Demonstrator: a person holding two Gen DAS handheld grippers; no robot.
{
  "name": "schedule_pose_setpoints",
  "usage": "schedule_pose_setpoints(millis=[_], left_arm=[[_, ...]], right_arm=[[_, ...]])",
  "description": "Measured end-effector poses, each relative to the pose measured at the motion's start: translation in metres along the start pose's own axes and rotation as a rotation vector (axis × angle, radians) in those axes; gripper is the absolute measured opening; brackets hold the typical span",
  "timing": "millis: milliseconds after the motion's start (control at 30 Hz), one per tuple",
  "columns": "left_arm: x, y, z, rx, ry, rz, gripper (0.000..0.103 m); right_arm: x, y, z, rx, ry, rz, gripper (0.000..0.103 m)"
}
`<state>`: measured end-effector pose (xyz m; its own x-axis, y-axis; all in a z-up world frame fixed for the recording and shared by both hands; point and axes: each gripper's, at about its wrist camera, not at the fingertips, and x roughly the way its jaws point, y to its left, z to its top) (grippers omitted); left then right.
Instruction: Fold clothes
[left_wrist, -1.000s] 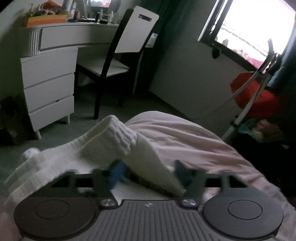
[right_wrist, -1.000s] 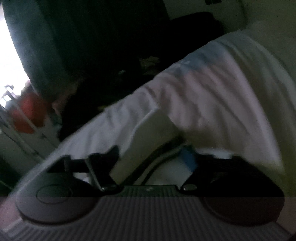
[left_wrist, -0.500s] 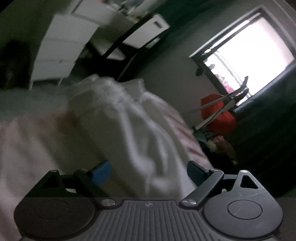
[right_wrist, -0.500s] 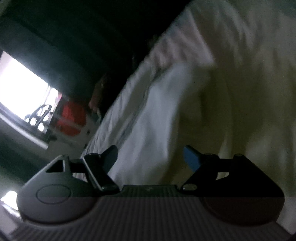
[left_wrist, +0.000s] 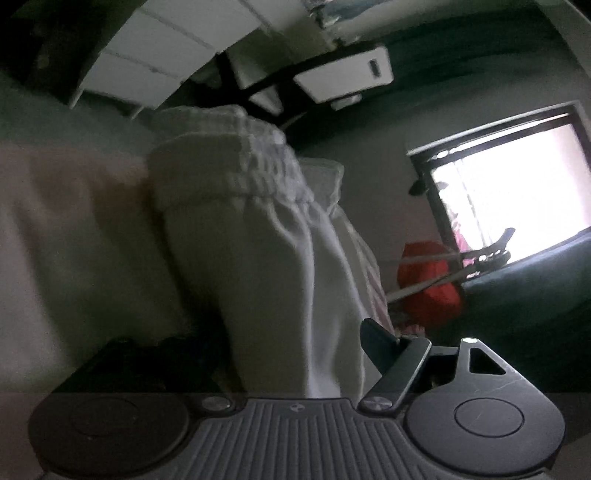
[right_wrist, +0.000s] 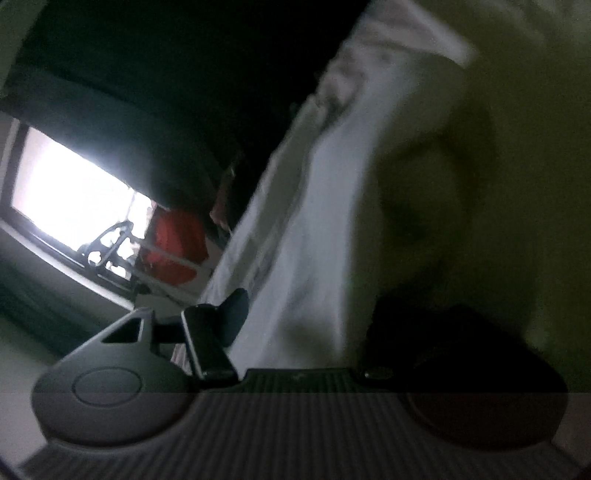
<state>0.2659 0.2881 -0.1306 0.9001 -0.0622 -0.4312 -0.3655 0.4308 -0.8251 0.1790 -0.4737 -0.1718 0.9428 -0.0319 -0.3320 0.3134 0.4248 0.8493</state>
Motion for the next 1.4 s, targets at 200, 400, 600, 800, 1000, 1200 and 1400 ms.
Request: schedule_pose_setpoints(millis=[200, 400, 600, 800, 1000, 1200, 1400], left_arm=[[0.004, -0.021, 0.0, 0.076, -0.056, 0.068, 0.016], [-0.031, -0.036, 0.014, 0.119, -0.092, 0.008, 0.009], [-0.095, -0.034, 0.019, 0.168, -0.097, -0.023, 0.008], [-0.174, -0.019, 0.02, 0.188, -0.101, -0.002, 0.008], [-0.218, -0.015, 0.006, 0.33, -0.109, 0.141, 0.009], [-0.208, -0.023, -0.01, 0.485, -0.067, 0.291, 0.012], [-0.19, -0.011, -0.013, 0.502, 0.026, 0.369, 0.026]], right_arm=[[0.025, 0.0, 0.01, 0.025, -0.047, -0.083, 0.022], [0.002, 0.015, 0.012, 0.011, -0.043, -0.065, 0.015], [-0.046, 0.019, 0.021, 0.036, 0.01, -0.051, 0.014], [-0.101, 0.016, 0.018, 0.098, 0.073, -0.068, 0.014], [-0.142, -0.019, 0.001, 0.198, 0.141, -0.065, 0.014], [-0.141, -0.044, -0.008, 0.318, 0.169, -0.061, 0.016], [-0.141, -0.044, -0.011, 0.336, 0.177, -0.054, 0.043]])
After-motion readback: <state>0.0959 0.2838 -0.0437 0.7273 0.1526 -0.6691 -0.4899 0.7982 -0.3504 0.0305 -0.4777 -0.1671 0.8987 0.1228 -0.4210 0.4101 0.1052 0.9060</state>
